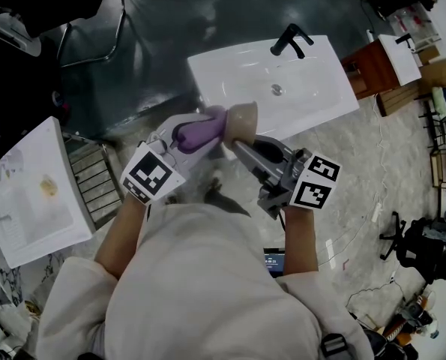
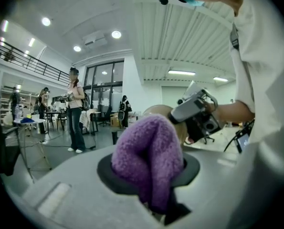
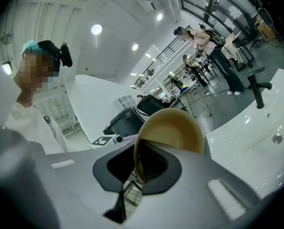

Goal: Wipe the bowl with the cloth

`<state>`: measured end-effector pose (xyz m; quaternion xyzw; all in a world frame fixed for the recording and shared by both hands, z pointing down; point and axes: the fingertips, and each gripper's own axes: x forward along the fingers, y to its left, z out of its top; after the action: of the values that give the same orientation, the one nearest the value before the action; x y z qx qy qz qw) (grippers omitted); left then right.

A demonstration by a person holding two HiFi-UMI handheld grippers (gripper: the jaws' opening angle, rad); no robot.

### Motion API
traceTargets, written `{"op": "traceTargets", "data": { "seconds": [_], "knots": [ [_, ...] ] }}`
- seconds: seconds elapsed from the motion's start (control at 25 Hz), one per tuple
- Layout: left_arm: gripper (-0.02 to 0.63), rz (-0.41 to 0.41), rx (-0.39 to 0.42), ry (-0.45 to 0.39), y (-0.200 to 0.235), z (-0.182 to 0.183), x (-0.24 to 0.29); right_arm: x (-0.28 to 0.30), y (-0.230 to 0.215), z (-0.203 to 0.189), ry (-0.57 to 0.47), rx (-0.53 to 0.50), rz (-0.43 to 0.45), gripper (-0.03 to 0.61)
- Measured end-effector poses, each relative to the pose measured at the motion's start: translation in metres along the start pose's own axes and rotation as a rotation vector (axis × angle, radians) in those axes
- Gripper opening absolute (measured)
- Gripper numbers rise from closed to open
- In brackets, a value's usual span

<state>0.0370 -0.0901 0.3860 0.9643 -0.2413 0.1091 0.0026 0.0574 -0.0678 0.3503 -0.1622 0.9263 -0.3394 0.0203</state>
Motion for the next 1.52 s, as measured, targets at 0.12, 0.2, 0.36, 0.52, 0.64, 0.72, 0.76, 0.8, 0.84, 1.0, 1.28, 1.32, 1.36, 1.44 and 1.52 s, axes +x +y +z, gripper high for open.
{"op": "traceTargets", "data": {
  "seconds": [0.12, 0.2, 0.36, 0.52, 0.64, 0.72, 0.76, 0.8, 0.84, 1.0, 1.28, 1.32, 1.36, 1.44, 1.52],
  "knots": [
    [0.11, -0.022, -0.009, -0.009, -0.007, 0.0, 0.0, -0.003, -0.006, 0.002, -0.032, 0.02, -0.021, 0.015],
    [0.11, -0.036, -0.015, -0.022, -0.012, 0.003, -0.001, -0.005, -0.011, 0.003, -0.043, 0.027, -0.044, 0.015],
    [0.11, -0.041, -0.025, -0.054, -0.014, 0.011, -0.003, -0.005, -0.016, -0.003, -0.017, -0.002, -0.088, 0.014],
    [0.11, -0.008, -0.035, -0.095, -0.007, 0.02, -0.005, -0.002, -0.015, -0.009, 0.024, -0.032, -0.088, 0.014],
    [0.11, 0.039, -0.052, -0.113, 0.003, 0.025, -0.006, 0.0, -0.008, -0.013, 0.053, -0.04, -0.064, 0.014],
    [0.11, 0.065, -0.059, -0.11, 0.009, 0.025, -0.006, 0.002, -0.004, -0.015, 0.062, -0.041, -0.044, 0.014],
    [0.11, 0.074, -0.062, -0.107, 0.012, 0.024, -0.006, 0.003, -0.003, -0.015, 0.063, -0.04, -0.036, 0.014],
    [0.11, 0.08, -0.062, -0.101, 0.013, 0.022, -0.006, 0.003, -0.001, -0.015, 0.062, -0.039, -0.028, 0.014],
    [0.11, 0.084, -0.06, -0.095, 0.014, 0.02, -0.006, 0.003, 0.0, -0.014, 0.06, -0.035, -0.019, 0.015],
    [0.11, 0.075, -0.068, -0.057, 0.016, 0.011, -0.002, 0.002, 0.003, -0.009, 0.043, -0.02, 0.006, 0.014],
    [0.112, -0.002, -0.085, 0.002, -0.001, -0.002, 0.001, -0.002, 0.002, -0.007, 0.017, -0.009, -0.01, 0.015],
    [0.112, -0.014, -0.086, 0.005, -0.003, -0.003, 0.002, -0.002, 0.0, -0.006, 0.011, -0.005, -0.015, 0.015],
    [0.112, -0.023, -0.087, 0.006, -0.005, -0.003, 0.003, -0.003, -0.002, -0.005, 0.004, -0.002, -0.02, 0.015],
    [0.112, -0.04, -0.096, -0.001, -0.007, -0.002, 0.002, -0.004, -0.005, -0.002, -0.011, 0.003, -0.032, 0.015],
    [0.112, -0.056, -0.11, -0.019, -0.01, 0.0, 0.001, -0.006, -0.008, -0.001, -0.024, 0.004, -0.047, 0.015]
  ]
}}
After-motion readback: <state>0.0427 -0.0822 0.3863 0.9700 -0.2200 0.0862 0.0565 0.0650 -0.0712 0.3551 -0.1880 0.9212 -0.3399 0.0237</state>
